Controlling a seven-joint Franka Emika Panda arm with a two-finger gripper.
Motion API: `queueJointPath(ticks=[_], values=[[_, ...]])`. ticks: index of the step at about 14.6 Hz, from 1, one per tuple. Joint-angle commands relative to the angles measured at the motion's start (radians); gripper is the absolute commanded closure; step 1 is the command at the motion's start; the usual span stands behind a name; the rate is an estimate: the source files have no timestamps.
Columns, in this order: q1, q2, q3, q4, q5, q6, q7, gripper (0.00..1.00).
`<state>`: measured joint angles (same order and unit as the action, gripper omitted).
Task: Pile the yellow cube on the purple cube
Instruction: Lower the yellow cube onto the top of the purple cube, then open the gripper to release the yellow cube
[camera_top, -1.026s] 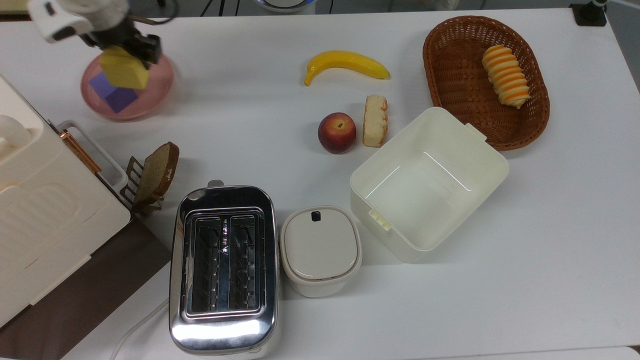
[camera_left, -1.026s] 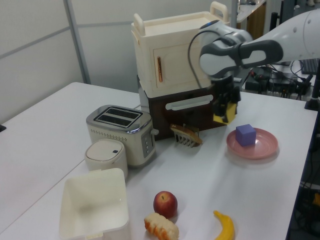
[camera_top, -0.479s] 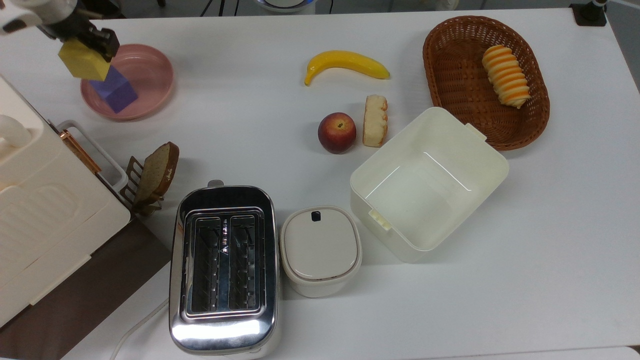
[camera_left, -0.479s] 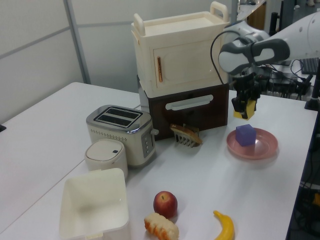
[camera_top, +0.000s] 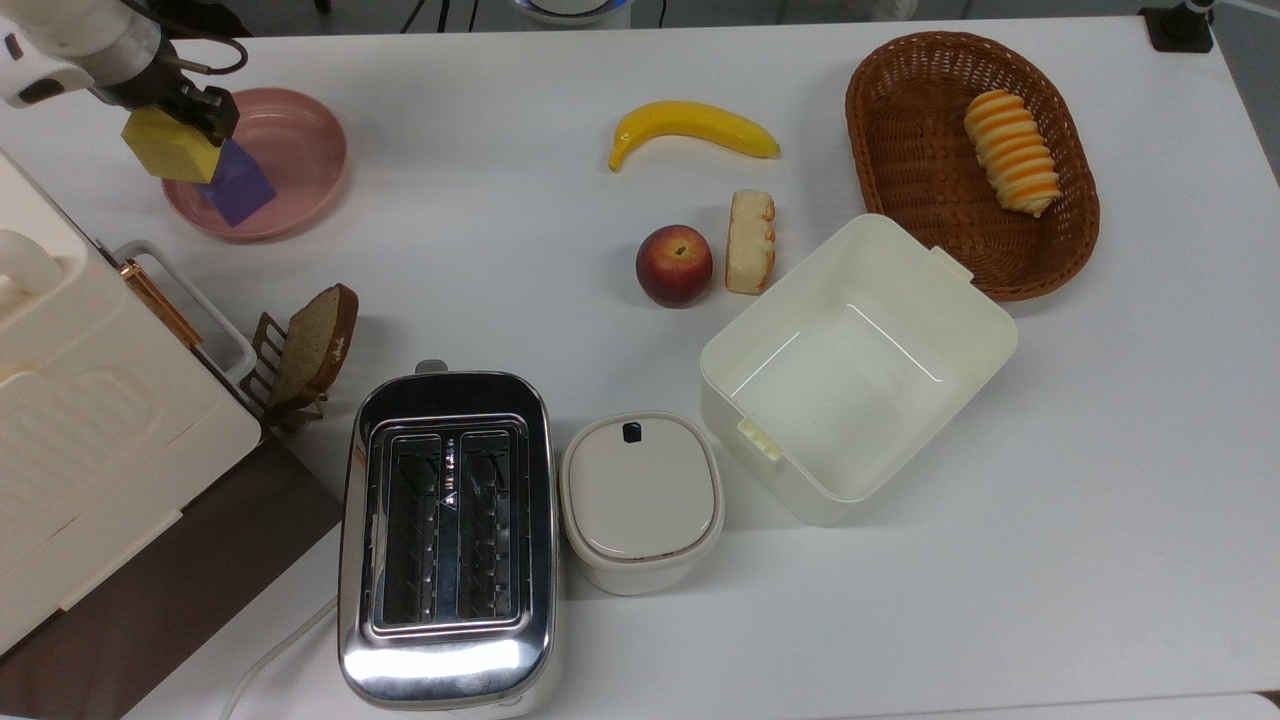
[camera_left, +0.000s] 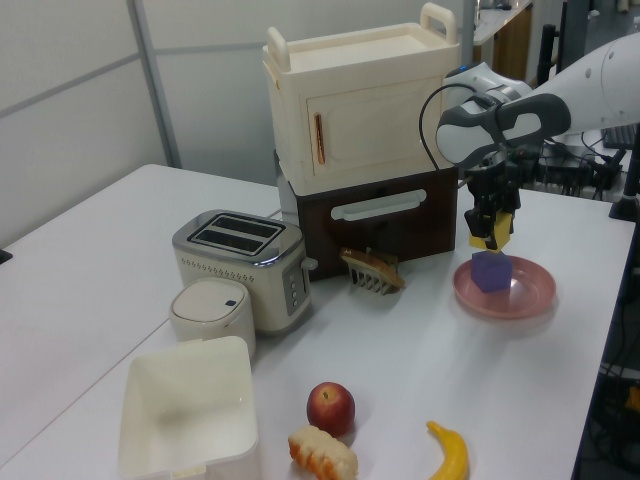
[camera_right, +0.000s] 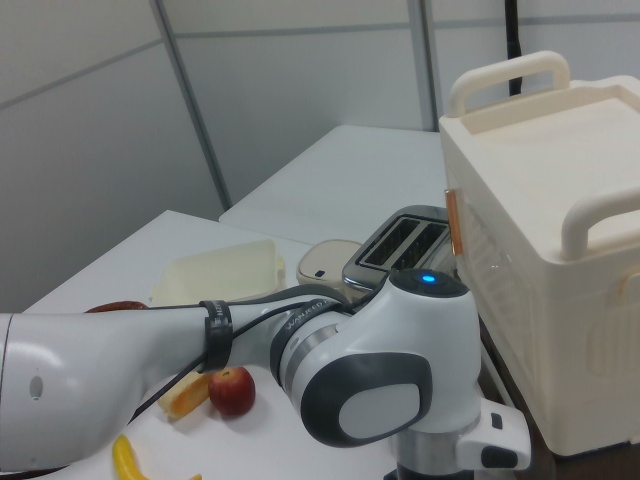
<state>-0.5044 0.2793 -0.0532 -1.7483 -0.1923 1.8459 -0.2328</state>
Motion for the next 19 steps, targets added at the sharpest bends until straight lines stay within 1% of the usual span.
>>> queueJointPath(ticks=[1,2,3,5,10,13,16,17,19], values=[[0.007,-0.022,-0.004,-0.048,-0.032,0.029,-0.013,0.45],[0.009,-0.022,-0.004,-0.054,-0.038,0.029,-0.013,0.37],[0.01,-0.022,-0.002,-0.059,-0.041,0.029,-0.013,0.23],[0.01,-0.022,-0.002,-0.059,-0.039,0.029,-0.013,0.0],[0.017,-0.034,0.004,-0.056,-0.03,0.016,-0.011,0.0],[0.02,-0.101,0.016,-0.047,-0.015,-0.042,-0.01,0.0],[0.02,-0.149,0.062,-0.005,0.017,-0.117,-0.002,0.0],[0.02,-0.16,0.078,0.022,0.025,-0.154,0.001,0.0],[0.02,-0.183,0.145,0.068,0.037,-0.227,0.016,0.0]])
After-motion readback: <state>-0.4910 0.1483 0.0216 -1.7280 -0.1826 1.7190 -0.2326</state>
